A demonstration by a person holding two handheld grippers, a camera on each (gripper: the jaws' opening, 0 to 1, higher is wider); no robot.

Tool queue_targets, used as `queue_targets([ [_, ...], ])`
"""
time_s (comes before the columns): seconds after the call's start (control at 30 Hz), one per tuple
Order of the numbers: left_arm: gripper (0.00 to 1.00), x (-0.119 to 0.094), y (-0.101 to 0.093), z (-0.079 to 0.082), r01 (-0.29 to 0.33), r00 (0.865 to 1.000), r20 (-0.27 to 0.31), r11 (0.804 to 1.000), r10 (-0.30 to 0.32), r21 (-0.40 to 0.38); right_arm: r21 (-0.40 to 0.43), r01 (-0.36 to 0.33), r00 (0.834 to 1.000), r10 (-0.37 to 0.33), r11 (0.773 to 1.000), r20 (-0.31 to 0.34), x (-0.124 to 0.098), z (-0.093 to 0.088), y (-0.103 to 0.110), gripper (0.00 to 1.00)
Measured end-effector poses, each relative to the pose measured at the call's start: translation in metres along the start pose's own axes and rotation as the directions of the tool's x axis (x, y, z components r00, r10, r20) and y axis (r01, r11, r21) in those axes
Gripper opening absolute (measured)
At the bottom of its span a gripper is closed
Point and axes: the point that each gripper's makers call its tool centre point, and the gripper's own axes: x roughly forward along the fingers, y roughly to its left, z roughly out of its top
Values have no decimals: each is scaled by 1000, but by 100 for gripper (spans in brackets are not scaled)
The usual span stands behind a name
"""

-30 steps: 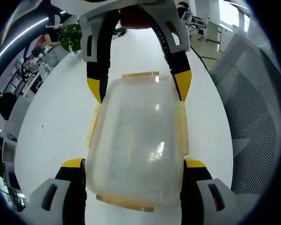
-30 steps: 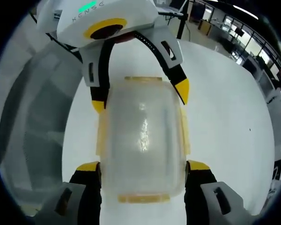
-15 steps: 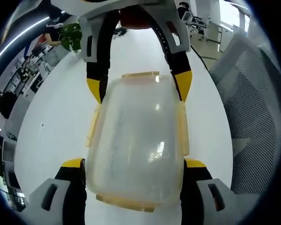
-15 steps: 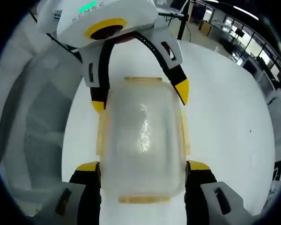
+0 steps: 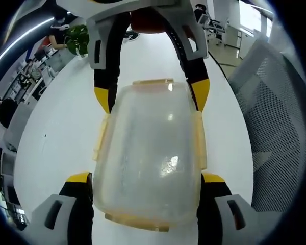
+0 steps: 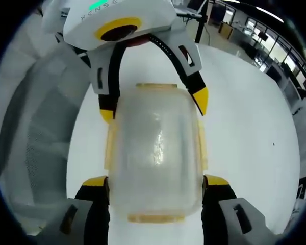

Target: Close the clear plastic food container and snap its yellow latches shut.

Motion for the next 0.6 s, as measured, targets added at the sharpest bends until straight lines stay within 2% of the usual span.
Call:
queue_targets([
  [0.6,85,6,19,-2,5,1000,-26,1000,-4,19,13,10,1000,-10,1000,9,1,0,-18,74],
])
